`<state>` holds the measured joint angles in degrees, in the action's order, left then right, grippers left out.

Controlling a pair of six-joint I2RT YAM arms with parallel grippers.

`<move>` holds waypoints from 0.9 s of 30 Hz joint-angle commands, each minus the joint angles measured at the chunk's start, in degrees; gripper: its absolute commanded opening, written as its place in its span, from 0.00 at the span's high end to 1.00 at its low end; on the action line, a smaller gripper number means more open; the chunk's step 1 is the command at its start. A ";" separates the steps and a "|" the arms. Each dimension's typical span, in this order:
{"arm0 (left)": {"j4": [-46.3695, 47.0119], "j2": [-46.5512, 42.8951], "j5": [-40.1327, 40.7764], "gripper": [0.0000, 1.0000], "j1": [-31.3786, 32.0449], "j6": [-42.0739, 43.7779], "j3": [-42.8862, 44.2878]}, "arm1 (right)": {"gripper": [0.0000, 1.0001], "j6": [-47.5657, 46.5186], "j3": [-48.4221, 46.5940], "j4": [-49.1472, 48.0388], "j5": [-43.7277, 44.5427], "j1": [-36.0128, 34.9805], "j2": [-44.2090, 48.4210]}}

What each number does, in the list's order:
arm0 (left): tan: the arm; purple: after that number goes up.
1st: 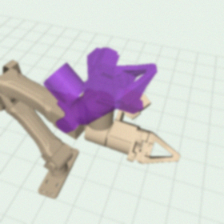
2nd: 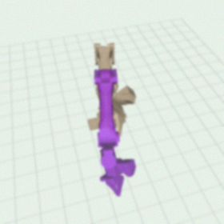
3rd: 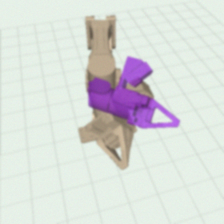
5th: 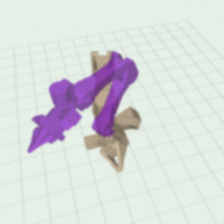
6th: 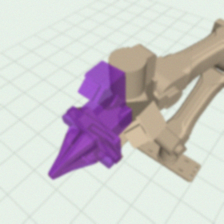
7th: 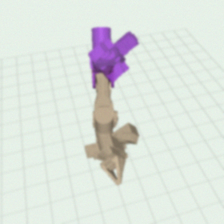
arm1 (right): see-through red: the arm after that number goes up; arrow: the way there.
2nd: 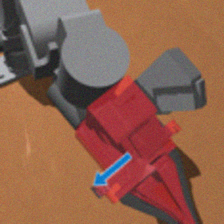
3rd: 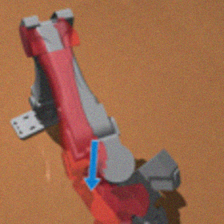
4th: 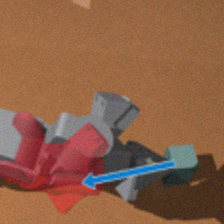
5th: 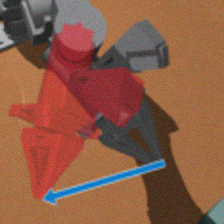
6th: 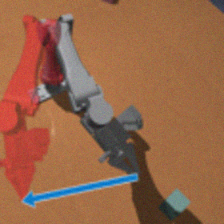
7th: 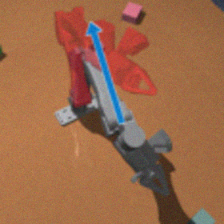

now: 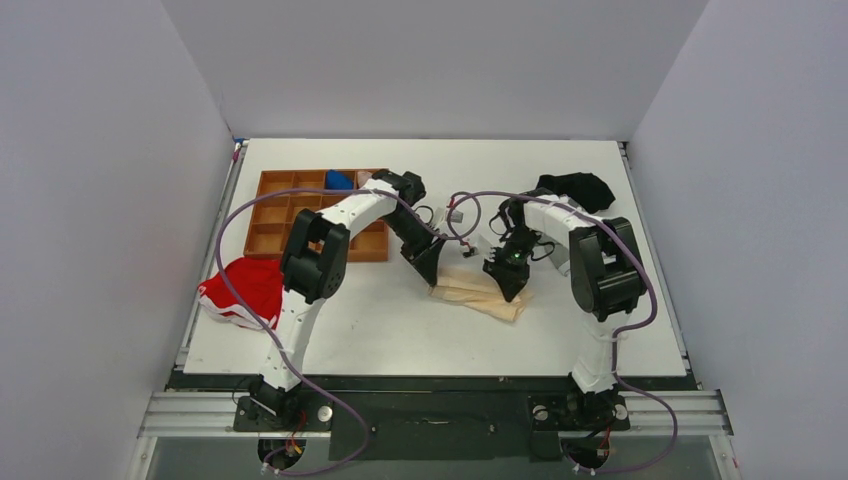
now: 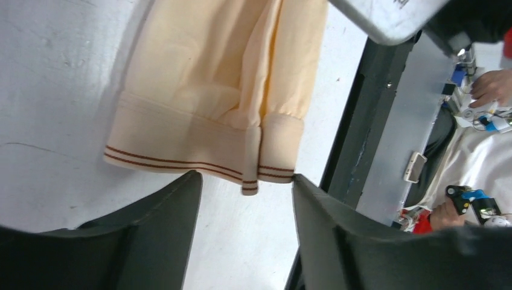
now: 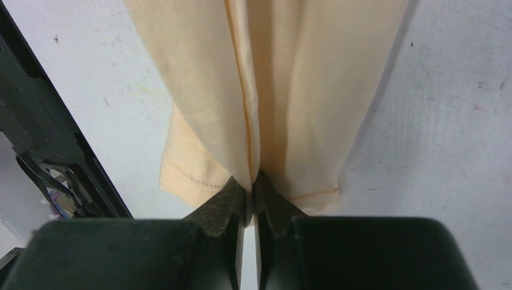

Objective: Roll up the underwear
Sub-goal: Fold the underwear at the center of the board.

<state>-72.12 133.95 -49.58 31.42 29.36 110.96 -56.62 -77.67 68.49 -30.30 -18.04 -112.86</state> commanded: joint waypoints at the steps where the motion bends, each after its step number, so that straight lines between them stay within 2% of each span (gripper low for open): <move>1: 4.23 -2.10 0.88 0.39 -0.21 -0.06 0.65 | 0.96 -0.94 -1.44 1.12 0.14 0.85 0.00; 2: 4.87 -2.48 0.78 0.38 -0.26 -0.37 -0.35 | 0.96 -1.06 -1.43 1.19 0.02 0.96 -0.17; 5: 9.61 -3.59 0.39 0.18 -0.49 -1.53 -3.23 | 0.96 -1.28 -1.52 1.51 -0.52 1.36 -0.60; 6: 10.80 -4.31 0.17 0.16 -0.53 -2.02 -4.97 | 0.96 -1.38 -1.52 1.70 -0.58 1.44 -0.80; 7: 13.13 -5.26 0.09 0.05 -0.49 -2.49 -5.80 | 0.96 -1.43 -1.59 1.72 -0.77 1.57 -0.97; 8: 14.59 -5.71 0.03 0.01 -0.53 -2.79 -7.87 | 0.96 -1.60 -1.60 1.84 -0.97 1.63 -1.20; 20: 40.60 -17.83 -1.11 0.03 -0.89 -7.65 -26.77 | 0.96 -2.49 -2.83 4.16 -3.01 2.78 -2.83; 27: 45.59 -22.55 -2.00 0.03 -0.92 -7.93 -33.12 | 0.96 -2.52 -3.95 5.01 -3.81 3.33 -4.03</move>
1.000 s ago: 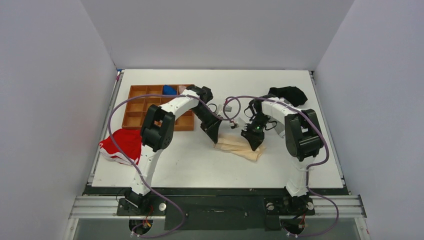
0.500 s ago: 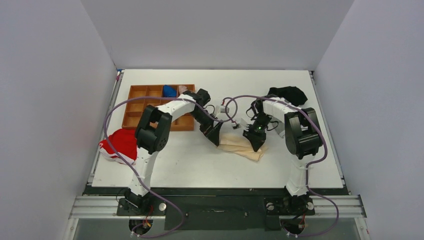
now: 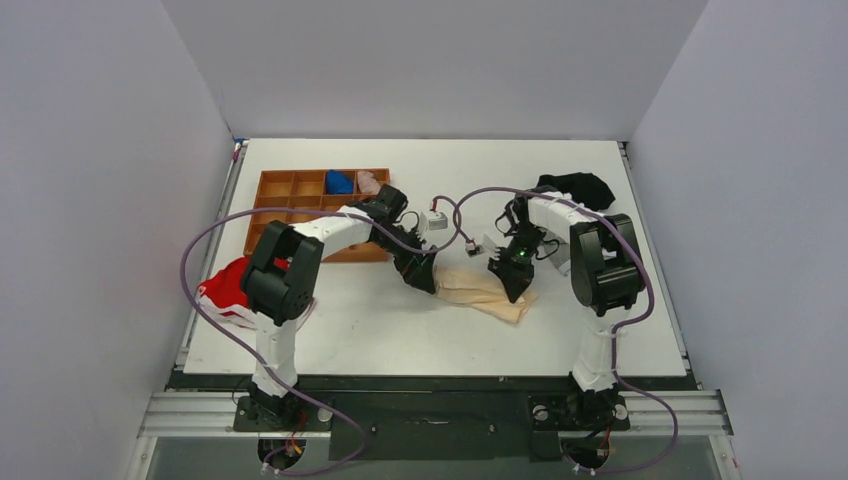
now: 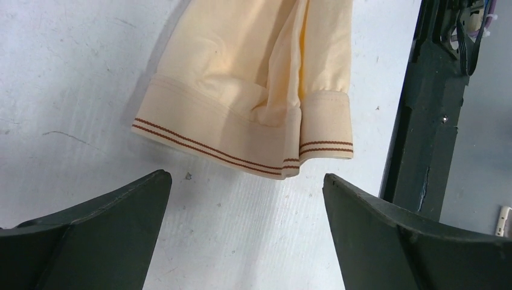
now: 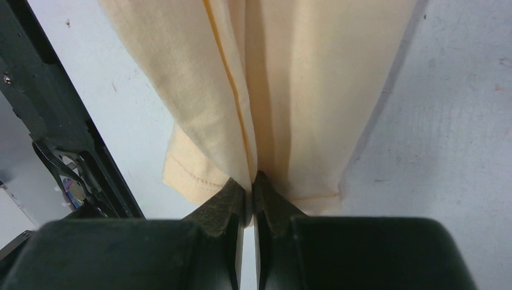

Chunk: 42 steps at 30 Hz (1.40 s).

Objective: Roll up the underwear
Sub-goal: Fold the underwear at the center of the board.

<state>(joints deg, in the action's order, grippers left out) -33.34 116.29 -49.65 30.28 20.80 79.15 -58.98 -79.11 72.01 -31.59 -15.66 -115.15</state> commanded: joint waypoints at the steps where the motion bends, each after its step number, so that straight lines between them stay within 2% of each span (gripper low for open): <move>1: 7.37 -5.17 -2.20 0.03 0.21 0.78 -1.97 | 0.96 -0.06 -2.82 1.66 -2.60 1.04 -1.91; 15: 17.28 -9.29 -6.96 0.03 0.49 -1.88 -8.27 | 1.00 0.27 -5.27 3.46 -4.15 2.21 -5.09; 27: 23.84 -8.81 -5.54 0.03 2.31 -3.92 -11.74 | 1.00 0.59 -5.33 3.35 -4.19 2.14 -5.93; 42: 23.96 -7.29 0.69 0.01 5.66 -1.96 -12.02 | 1.00 0.65 -5.13 3.33 -3.98 2.31 -6.48</move>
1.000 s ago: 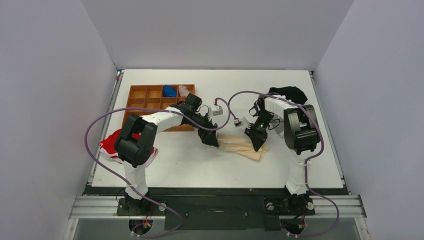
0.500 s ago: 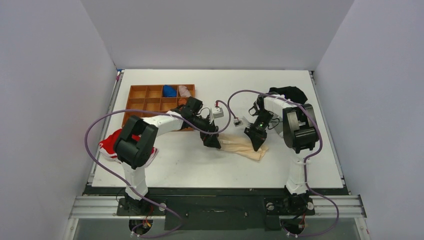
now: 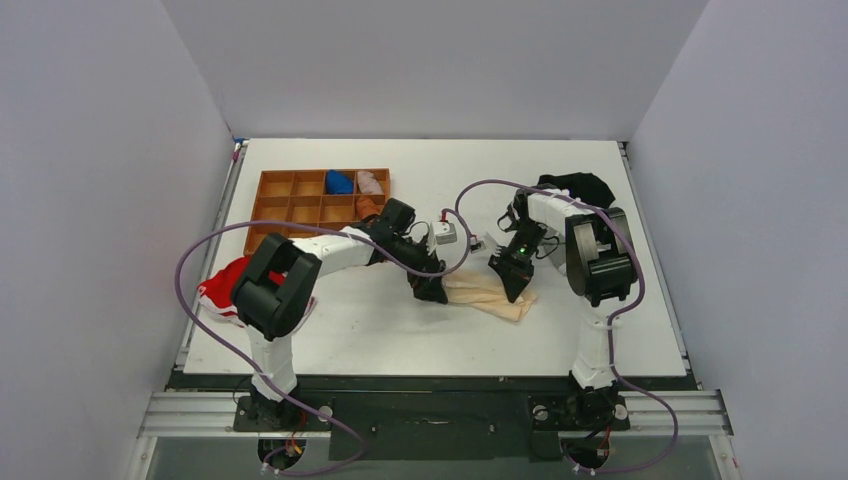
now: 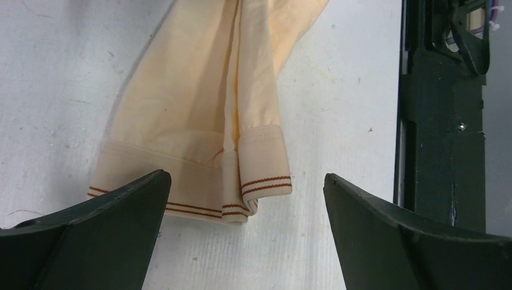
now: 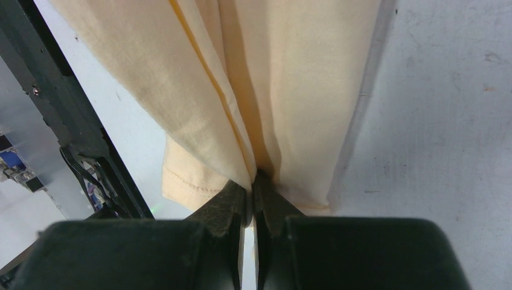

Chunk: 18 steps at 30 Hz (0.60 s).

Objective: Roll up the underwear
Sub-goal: Fold the underwear at the center of the board.

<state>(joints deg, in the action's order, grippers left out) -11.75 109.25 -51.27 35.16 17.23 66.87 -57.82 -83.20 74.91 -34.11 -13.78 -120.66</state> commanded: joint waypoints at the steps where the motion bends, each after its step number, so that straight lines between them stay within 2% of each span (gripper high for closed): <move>1: 2.37 -0.02 2.53 0.01 0.92 1.93 0.14 | 1.00 -0.53 -1.02 0.46 -1.43 0.43 -0.89; 3: 2.16 0.33 3.12 0.00 1.29 2.37 0.19 | 1.00 -0.51 -1.00 0.48 -1.40 0.42 -0.91; 18: -0.26 2.85 4.35 0.24 2.04 3.87 1.32 | 1.00 -0.49 -0.81 0.45 -1.32 0.49 -1.10</move>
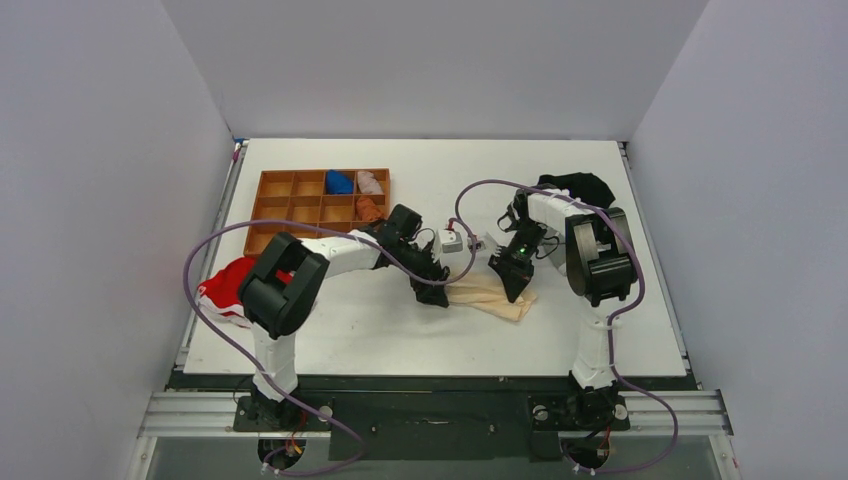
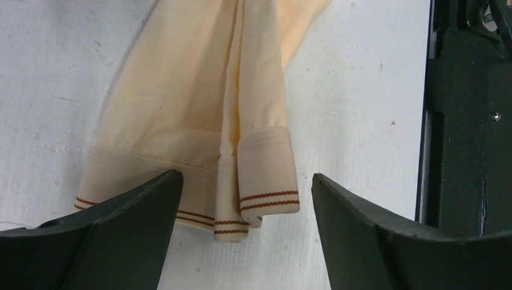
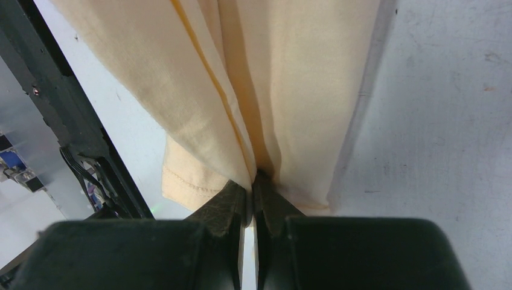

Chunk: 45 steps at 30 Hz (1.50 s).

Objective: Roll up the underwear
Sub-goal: Fold the underwear at the center of the board.

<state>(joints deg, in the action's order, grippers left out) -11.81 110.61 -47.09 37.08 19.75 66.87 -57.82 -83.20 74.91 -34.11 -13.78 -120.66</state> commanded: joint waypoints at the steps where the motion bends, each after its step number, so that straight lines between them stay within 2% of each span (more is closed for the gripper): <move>1: -0.48 2.06 0.27 0.26 0.12 1.44 1.46 | 1.00 -0.51 -0.82 0.42 -1.31 0.44 -1.10; 8: -0.74 3.13 -0.25 0.39 0.10 0.90 2.44 | 1.00 -0.46 -0.78 0.43 -1.28 0.47 -1.20; 17: -3.18 4.47 -1.50 0.64 0.09 0.63 4.37 | 1.00 -0.36 -0.57 0.79 -1.02 0.43 -0.37; 19: -3.88 4.59 -1.65 0.75 0.00 0.67 4.65 | 1.00 -0.53 -0.65 1.24 -0.85 0.42 -0.11; 20: -4.21 4.63 -1.66 0.86 -0.08 0.87 4.79 | 1.00 -0.62 -0.69 1.78 -0.58 0.47 0.07; 22: -5.55 4.62 -1.61 0.97 -0.20 1.48 5.29 | 1.00 -0.90 -0.92 2.63 0.03 0.43 0.28; 23: -6.92 4.66 -1.69 1.00 -0.27 2.30 5.88 | 1.00 -1.11 -1.05 3.06 0.33 0.42 0.44; 30: -17.31 5.03 -2.03 1.00 -0.32 6.35 9.19 | 1.00 -2.29 -2.80 8.47 2.71 0.32 2.69; 38: -18.79 3.32 -3.30 1.00 -0.31 5.35 8.05 | 1.00 -1.74 -2.22 11.07 3.30 -0.77 5.25; 45: -15.73 2.98 -6.46 1.00 -0.36 -1.61 7.43 | 1.00 -1.36 -2.96 12.05 3.24 -1.71 4.53</move>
<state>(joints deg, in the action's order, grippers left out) -27.86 115.33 -50.46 37.04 22.55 74.04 -57.93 -84.55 83.53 -32.77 -14.85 -118.43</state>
